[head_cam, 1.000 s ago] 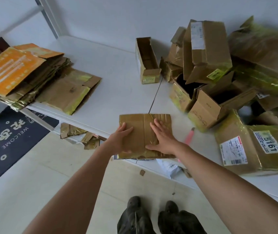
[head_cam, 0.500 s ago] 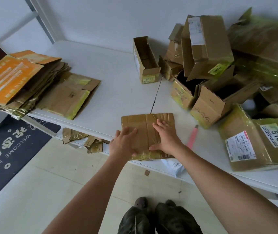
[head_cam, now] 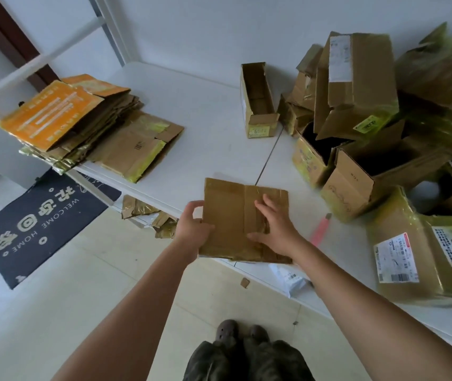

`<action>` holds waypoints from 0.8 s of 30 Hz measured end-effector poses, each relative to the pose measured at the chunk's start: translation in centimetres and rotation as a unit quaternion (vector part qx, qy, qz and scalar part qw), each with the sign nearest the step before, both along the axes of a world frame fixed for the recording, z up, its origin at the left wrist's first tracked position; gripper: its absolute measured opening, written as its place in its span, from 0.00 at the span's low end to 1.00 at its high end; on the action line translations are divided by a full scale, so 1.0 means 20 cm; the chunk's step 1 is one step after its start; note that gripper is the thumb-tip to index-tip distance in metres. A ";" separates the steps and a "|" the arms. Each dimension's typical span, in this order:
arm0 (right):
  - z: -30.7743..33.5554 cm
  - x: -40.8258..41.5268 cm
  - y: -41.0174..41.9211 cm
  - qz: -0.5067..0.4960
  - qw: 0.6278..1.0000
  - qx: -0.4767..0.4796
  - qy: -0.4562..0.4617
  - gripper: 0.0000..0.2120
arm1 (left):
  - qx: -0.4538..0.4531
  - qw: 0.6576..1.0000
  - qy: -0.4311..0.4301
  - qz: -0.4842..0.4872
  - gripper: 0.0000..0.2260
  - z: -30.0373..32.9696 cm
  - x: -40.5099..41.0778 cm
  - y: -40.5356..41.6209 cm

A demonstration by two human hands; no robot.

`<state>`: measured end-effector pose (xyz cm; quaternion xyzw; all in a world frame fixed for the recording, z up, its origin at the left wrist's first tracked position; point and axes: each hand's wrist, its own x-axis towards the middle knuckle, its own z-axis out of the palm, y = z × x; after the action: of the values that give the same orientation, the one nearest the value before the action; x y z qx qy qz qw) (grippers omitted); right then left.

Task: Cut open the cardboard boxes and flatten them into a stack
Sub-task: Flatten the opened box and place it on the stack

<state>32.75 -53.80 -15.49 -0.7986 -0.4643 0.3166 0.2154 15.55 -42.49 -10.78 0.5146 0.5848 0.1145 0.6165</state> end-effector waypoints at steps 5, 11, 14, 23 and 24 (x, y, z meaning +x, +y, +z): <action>0.19 0.01 0.08 -0.088 0.989 0.122 0.000 0.33 | -0.020 0.990 -0.097 0.103 0.24 0.07 -0.15 0.06; 0.33 -0.09 0.26 -0.087 0.982 0.148 0.079 0.32 | -0.041 0.976 -0.150 0.154 0.25 0.14 -0.24 0.18; 0.36 -0.15 0.36 -0.081 0.977 0.152 0.125 0.31 | -0.073 0.968 -0.182 0.156 0.25 0.15 -0.34 0.27; 0.28 -0.40 0.75 -0.138 0.984 0.084 0.081 0.29 | -0.116 0.960 -0.145 0.209 0.24 0.14 -0.53 0.67; 0.28 -0.42 0.83 -0.147 0.984 0.081 0.055 0.29 | -0.110 0.956 -0.144 0.230 0.24 0.14 -0.54 0.73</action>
<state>24.30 -37.18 -9.85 -0.8195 -0.3529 0.2865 0.3489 4.69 -27.83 -8.04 0.2734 0.6014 0.2613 0.7038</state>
